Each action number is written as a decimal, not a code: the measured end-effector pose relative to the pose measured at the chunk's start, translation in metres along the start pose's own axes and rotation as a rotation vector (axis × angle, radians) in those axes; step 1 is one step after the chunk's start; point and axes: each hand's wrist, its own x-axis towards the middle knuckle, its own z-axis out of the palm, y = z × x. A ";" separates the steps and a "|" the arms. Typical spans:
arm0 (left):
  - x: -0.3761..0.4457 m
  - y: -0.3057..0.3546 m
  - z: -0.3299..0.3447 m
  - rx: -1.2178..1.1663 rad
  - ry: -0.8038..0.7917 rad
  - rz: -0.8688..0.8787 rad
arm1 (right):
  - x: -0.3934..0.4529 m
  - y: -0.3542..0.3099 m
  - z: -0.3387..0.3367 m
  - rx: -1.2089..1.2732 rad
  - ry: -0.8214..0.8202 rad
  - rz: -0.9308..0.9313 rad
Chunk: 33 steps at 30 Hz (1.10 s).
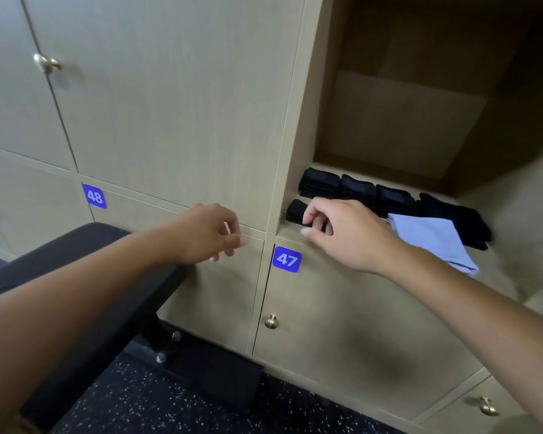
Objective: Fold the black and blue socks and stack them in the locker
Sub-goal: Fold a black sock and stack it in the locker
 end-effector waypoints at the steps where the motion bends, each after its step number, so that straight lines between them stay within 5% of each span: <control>1: -0.002 -0.001 -0.003 0.003 0.007 -0.005 | -0.005 -0.004 0.002 0.007 -0.017 0.003; 15: -0.041 -0.042 -0.043 -0.008 0.089 -0.182 | -0.006 -0.051 0.026 0.051 -0.177 -0.094; 33: -0.136 -0.141 -0.073 0.115 -0.029 -0.550 | 0.037 -0.153 0.090 0.062 -0.387 -0.326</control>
